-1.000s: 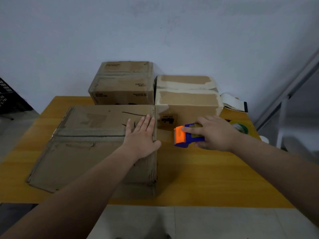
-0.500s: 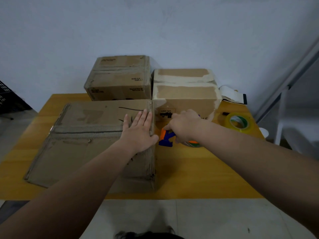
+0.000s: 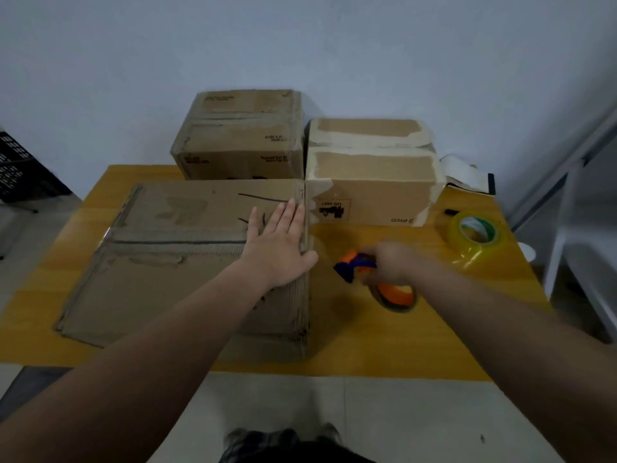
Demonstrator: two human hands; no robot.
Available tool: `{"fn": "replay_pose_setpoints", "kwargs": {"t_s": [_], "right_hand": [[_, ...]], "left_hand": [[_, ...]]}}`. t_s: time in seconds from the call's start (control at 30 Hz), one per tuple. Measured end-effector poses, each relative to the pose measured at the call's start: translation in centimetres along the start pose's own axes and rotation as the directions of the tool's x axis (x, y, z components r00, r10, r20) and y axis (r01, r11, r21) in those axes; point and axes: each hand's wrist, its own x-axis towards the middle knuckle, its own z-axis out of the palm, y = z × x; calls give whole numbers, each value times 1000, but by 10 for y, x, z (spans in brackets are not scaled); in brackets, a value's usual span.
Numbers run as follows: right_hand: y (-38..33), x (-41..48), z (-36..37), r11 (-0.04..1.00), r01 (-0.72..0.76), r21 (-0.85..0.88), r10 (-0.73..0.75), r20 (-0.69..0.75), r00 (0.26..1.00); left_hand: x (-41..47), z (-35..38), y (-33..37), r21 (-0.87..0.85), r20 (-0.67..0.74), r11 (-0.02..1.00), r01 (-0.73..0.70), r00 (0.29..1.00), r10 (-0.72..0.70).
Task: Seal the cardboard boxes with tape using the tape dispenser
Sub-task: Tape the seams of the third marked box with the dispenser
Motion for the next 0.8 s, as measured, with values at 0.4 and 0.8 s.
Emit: {"fn": "replay_pose_setpoints", "kwargs": {"t_s": [0.4, 0.8], "right_hand": [[8, 38, 83, 508, -348, 788, 330, 196, 924], [-79, 5, 20, -254, 2, 967, 110, 27, 994]], "left_hand": [[-4, 6, 1, -11, -80, 1000, 12, 997, -13], [-6, 3, 3, -29, -67, 999, 16, 998, -18]]}}
